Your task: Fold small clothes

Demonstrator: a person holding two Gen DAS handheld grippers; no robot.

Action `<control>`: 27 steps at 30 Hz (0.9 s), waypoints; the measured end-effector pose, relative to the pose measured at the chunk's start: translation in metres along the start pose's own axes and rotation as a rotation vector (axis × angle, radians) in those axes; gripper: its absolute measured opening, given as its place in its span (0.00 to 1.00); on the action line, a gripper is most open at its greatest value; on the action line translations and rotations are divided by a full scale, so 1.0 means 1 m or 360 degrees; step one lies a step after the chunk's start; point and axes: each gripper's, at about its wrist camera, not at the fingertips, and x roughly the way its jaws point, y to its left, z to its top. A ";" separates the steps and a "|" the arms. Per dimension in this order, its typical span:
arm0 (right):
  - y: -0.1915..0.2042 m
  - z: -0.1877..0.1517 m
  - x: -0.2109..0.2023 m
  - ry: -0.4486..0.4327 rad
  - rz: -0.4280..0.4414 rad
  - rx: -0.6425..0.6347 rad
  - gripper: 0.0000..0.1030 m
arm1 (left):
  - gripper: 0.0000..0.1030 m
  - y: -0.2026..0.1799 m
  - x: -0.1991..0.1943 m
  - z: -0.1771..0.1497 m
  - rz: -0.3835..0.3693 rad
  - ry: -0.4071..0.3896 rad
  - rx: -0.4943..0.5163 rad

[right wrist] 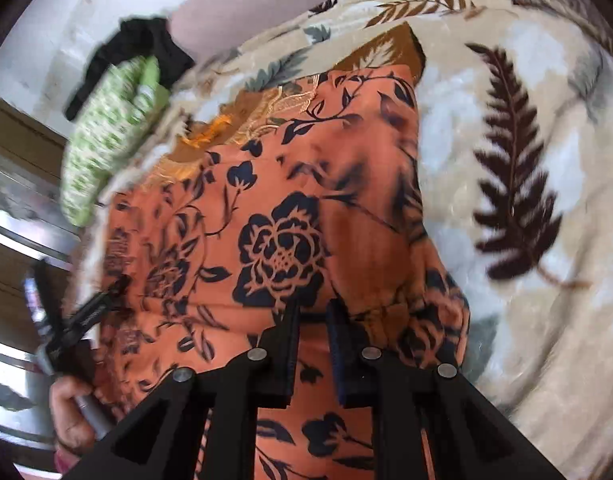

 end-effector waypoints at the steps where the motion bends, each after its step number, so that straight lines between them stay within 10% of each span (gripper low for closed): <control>1: -0.004 -0.005 -0.002 -0.0008 0.0025 -0.0002 0.16 | 0.99 0.001 0.000 -0.001 -0.0002 -0.0003 -0.0001; 13: -0.006 -0.010 -0.036 -0.0281 0.0100 -0.0077 0.16 | 0.98 0.006 -0.042 -0.018 0.0145 -0.0191 0.0034; 16: -0.022 -0.007 -0.025 -0.0183 0.0004 0.0018 0.17 | 0.98 0.009 -0.020 -0.032 0.0223 -0.0017 0.0090; 27: -0.009 -0.039 -0.059 -0.0135 0.0294 -0.0054 0.17 | 0.98 0.033 -0.099 -0.111 0.0043 -0.0082 0.0032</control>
